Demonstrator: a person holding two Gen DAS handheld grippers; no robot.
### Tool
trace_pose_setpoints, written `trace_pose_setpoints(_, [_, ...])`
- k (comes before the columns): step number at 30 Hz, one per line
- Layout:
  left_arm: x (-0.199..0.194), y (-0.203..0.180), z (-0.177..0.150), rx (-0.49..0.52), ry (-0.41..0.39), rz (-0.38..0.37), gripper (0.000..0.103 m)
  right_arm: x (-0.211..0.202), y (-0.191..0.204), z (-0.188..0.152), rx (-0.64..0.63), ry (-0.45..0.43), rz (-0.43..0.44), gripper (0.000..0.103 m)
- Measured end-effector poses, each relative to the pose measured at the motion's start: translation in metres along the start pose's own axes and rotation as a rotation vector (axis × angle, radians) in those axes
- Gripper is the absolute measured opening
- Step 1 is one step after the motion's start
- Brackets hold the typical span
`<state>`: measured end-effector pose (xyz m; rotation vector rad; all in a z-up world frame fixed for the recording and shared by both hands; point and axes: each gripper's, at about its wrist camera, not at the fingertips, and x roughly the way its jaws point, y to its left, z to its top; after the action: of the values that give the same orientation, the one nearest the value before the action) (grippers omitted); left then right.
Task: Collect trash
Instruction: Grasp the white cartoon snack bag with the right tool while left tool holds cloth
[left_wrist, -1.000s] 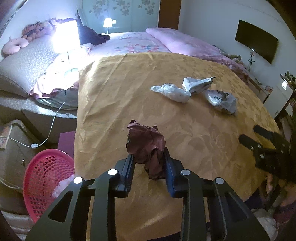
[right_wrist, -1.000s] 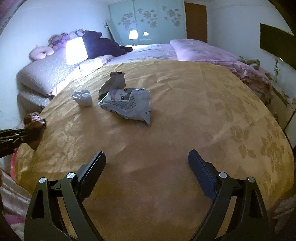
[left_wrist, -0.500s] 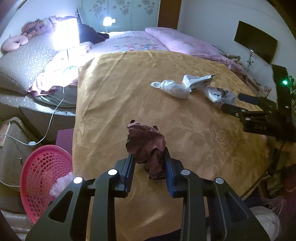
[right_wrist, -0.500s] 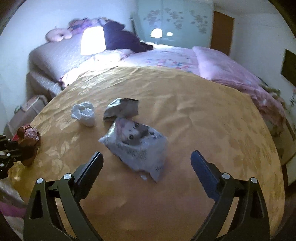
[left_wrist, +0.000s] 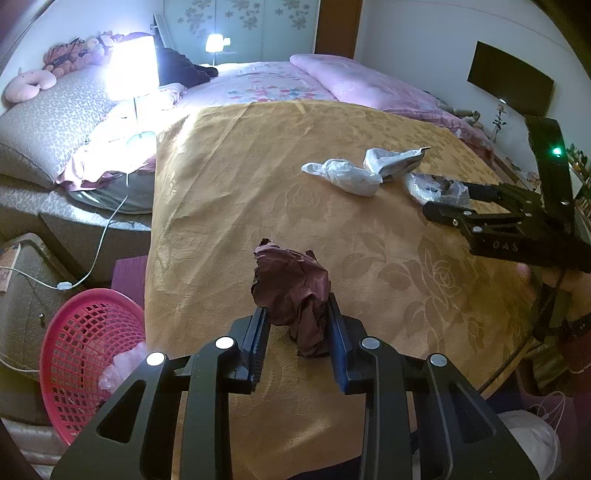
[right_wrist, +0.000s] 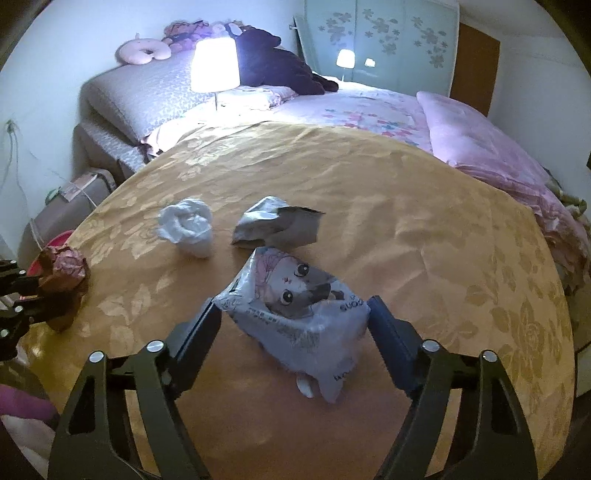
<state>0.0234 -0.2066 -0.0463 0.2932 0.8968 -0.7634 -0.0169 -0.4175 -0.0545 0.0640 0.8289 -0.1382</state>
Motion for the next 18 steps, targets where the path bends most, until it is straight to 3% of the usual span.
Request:
trace_pose_setpoints(12, [0.0,0.0,0.0,0.0,0.0,0.0,0.028,-0.033,0.032,-0.028,0.042,0.001,0.072,0.07])
trace_pose_setpoints(18, [-0.001,0.0,0.0,0.002,-0.001,0.002,0.028,-0.047,0.048,-0.035,0.02,-0.001,0.108,0.084])
